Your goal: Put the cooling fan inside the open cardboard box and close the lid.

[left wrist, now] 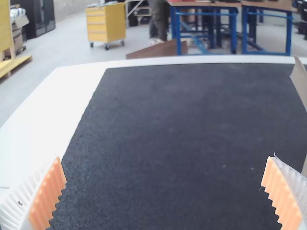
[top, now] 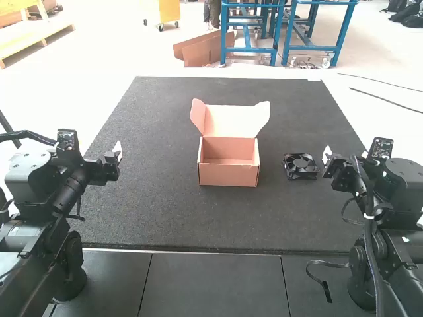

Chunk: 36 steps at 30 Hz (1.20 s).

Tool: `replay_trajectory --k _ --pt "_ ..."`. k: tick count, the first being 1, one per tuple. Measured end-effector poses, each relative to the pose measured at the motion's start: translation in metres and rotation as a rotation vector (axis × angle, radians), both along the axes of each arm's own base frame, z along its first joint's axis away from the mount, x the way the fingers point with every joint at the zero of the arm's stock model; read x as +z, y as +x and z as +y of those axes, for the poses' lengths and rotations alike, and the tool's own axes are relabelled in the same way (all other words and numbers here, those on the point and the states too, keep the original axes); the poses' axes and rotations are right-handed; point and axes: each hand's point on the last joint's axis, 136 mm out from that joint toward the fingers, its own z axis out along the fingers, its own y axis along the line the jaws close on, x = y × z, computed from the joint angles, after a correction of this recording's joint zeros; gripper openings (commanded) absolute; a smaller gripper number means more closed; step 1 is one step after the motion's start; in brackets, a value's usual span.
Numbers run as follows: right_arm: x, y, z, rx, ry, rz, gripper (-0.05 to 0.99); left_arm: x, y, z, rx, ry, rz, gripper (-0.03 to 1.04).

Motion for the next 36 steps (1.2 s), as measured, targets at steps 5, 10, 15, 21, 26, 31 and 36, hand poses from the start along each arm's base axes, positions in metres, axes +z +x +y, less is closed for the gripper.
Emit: replay_trajectory --k 5,10,15,21,26,31,36 --pt "0.001 0.000 0.000 0.001 -0.003 -0.003 0.91 0.001 0.000 0.000 0.000 0.000 -0.004 0.97" --pt "0.026 0.001 0.000 0.000 0.008 -0.107 0.91 0.028 -0.001 0.000 0.000 0.003 -0.114 0.97" --pt "0.062 -0.002 0.000 0.000 0.019 -0.254 0.91 0.049 -0.003 0.001 0.009 0.005 -0.198 0.97" --pt "0.074 -0.005 0.001 0.007 0.022 -0.276 0.91 0.060 -0.006 0.004 0.025 0.005 -0.225 0.97" --pt "0.116 -0.010 0.001 0.008 0.035 -0.320 0.91 0.087 -0.013 0.006 0.038 0.005 -0.272 0.97" --pt "0.133 0.001 0.001 0.008 0.054 -0.246 0.91 0.111 -0.014 0.010 0.059 0.003 -0.286 0.97" --pt "0.146 0.014 0.001 0.001 0.084 -0.133 0.90 0.138 -0.004 0.012 0.068 0.002 -0.244 0.97"
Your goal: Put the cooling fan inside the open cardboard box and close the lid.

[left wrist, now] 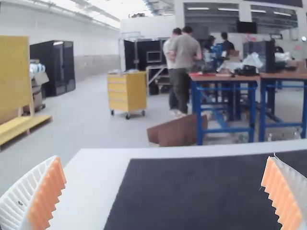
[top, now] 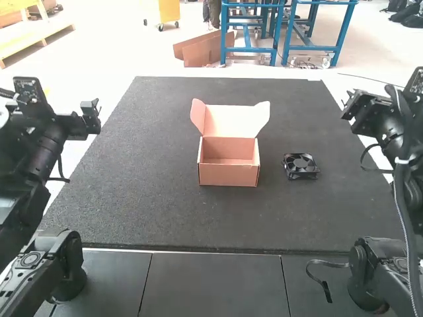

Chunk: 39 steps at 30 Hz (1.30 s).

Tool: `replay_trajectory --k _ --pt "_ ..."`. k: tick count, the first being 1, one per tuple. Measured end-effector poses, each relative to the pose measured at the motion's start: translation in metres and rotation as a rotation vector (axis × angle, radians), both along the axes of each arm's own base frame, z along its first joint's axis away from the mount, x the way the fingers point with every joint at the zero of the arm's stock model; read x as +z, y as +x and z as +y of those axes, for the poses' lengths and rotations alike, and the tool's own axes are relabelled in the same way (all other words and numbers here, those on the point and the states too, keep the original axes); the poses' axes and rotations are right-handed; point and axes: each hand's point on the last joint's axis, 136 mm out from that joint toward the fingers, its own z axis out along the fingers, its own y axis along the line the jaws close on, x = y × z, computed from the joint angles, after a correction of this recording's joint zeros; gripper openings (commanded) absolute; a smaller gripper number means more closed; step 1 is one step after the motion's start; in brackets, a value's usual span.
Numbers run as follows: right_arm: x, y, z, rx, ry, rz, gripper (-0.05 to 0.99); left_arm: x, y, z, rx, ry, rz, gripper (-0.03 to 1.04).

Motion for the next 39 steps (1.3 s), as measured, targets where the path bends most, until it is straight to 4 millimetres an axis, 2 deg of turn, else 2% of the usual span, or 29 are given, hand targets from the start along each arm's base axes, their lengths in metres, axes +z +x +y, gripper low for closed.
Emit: replay_trajectory --k 5,9,15,19,23,30,39 --pt "0.011 0.018 0.000 -0.008 0.036 0.158 0.90 0.024 0.020 0.003 0.013 -0.006 0.095 0.97" --pt "0.018 0.030 0.006 0.023 0.017 0.244 0.90 0.031 0.035 0.005 0.020 -0.012 0.186 0.97" --pt "0.023 0.037 0.022 0.091 -0.055 0.354 0.90 0.017 0.048 0.006 0.024 -0.017 0.352 0.97" --pt "0.013 0.044 0.036 0.138 -0.082 0.470 0.90 0.009 0.050 0.005 0.018 -0.019 0.405 0.97" --pt "0.001 0.055 0.035 0.133 -0.093 0.552 0.90 -0.008 0.049 0.001 0.004 -0.018 0.473 0.97" --pt "-0.018 0.069 0.021 0.090 -0.101 0.697 0.90 -0.019 0.046 -0.026 -0.110 -0.005 0.519 0.97" --pt "-0.057 0.084 -0.001 0.066 -0.149 0.833 0.90 -0.025 0.038 -0.080 -0.314 -0.019 0.566 0.97"
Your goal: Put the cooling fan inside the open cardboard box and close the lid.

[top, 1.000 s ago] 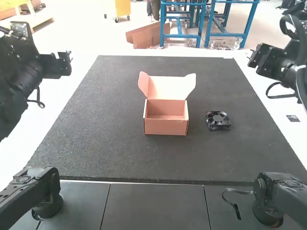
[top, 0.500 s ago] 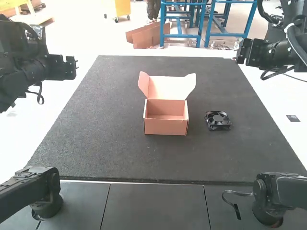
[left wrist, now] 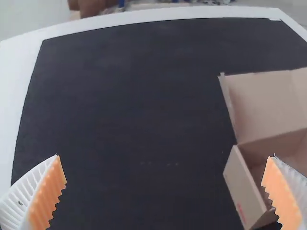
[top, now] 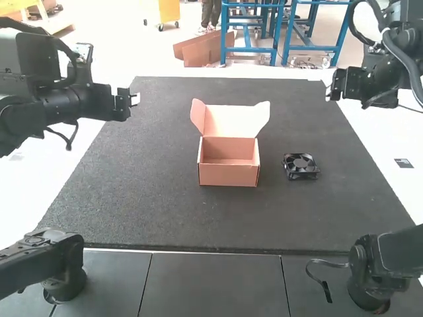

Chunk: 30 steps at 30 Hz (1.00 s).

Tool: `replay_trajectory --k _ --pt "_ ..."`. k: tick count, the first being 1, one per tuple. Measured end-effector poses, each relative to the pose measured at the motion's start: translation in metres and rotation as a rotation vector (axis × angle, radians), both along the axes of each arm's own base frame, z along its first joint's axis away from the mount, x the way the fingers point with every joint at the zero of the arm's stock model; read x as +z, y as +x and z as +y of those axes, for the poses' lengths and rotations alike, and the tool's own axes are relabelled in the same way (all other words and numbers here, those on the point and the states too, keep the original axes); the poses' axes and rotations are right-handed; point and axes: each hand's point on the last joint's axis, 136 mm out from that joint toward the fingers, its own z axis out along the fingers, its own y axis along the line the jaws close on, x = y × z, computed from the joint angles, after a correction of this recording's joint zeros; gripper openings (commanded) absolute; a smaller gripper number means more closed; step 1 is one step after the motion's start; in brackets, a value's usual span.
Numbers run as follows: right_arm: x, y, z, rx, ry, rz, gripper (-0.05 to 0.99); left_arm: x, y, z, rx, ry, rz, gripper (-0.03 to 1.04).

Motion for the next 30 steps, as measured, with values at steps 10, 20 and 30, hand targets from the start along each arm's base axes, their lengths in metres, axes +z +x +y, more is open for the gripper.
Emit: replay_trajectory --k 10,20,30 --pt "-0.072 0.000 0.009 0.085 0.029 0.216 0.90 -0.005 -0.013 -0.052 -0.152 -0.073 0.104 0.97" --pt "-0.126 0.000 0.005 0.113 -0.007 0.372 0.90 -0.028 -0.023 -0.067 -0.198 -0.049 0.212 0.97" --pt "-0.169 0.008 -0.019 0.096 -0.074 0.486 0.90 -0.020 -0.022 -0.075 -0.222 -0.044 0.218 0.97"
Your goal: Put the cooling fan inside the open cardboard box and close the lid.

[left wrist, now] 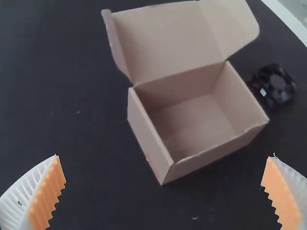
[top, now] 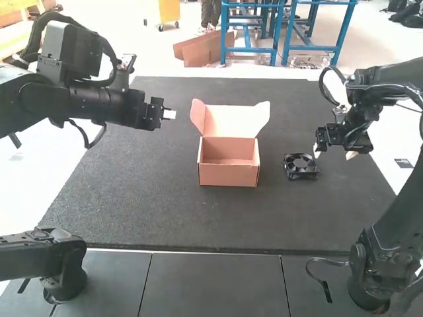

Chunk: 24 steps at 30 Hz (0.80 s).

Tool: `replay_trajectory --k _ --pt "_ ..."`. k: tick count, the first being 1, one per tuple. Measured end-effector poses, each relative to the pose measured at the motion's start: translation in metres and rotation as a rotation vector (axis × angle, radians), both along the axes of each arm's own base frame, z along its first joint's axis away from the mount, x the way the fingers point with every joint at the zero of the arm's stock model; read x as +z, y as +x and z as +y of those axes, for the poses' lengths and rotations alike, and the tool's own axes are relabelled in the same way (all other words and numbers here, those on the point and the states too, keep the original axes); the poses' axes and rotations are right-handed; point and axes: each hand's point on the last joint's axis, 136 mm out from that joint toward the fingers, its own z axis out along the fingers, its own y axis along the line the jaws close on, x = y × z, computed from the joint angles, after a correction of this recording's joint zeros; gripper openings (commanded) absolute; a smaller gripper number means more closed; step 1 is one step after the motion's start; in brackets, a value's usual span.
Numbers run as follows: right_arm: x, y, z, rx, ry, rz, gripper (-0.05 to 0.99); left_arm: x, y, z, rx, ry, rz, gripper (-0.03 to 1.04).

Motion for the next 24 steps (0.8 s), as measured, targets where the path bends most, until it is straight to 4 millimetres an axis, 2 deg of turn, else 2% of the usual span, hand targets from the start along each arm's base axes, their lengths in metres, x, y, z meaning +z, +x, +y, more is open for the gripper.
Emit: replay_trajectory --k 13,24 --pt "-0.019 0.039 -0.008 0.020 -0.018 0.029 0.90 0.000 0.002 -0.001 0.000 0.000 0.000 0.97" --pt "-0.046 0.045 -0.009 0.024 -0.014 0.092 0.90 0.002 0.002 -0.001 0.000 -0.001 -0.002 0.97"
